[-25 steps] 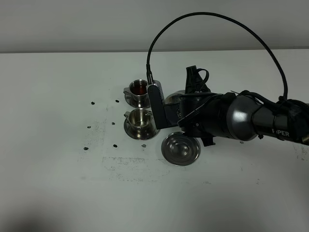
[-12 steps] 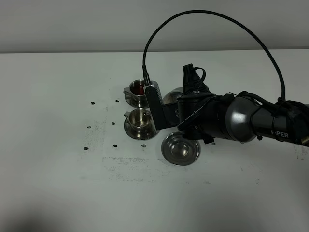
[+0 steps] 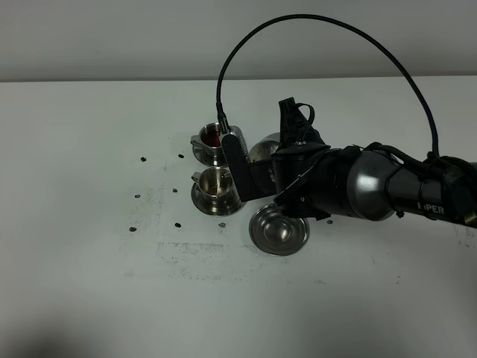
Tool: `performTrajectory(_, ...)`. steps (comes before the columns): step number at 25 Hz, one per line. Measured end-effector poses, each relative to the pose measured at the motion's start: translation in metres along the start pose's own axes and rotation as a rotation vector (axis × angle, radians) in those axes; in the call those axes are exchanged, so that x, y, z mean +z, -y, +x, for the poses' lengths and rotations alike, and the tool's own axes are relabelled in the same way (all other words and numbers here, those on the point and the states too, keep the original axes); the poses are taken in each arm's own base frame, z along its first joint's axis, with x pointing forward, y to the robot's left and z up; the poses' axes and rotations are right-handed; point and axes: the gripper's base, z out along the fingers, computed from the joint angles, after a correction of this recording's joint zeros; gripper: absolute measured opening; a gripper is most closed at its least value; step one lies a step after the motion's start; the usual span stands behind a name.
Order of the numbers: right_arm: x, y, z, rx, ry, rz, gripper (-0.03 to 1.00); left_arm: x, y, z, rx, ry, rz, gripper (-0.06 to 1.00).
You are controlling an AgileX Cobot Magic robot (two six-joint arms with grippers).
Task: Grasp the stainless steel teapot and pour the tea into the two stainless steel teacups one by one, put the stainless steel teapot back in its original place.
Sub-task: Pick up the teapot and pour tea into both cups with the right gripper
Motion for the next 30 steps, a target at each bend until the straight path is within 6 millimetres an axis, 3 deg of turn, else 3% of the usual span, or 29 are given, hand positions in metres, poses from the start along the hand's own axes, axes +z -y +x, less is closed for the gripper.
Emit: performTrajectory(30, -0.0008, 0.0028, -0.0005, -0.04, -0.006, 0.034, 0.21, 0.0, 0.0, 0.0, 0.0, 0.0, 0.0, 0.52)
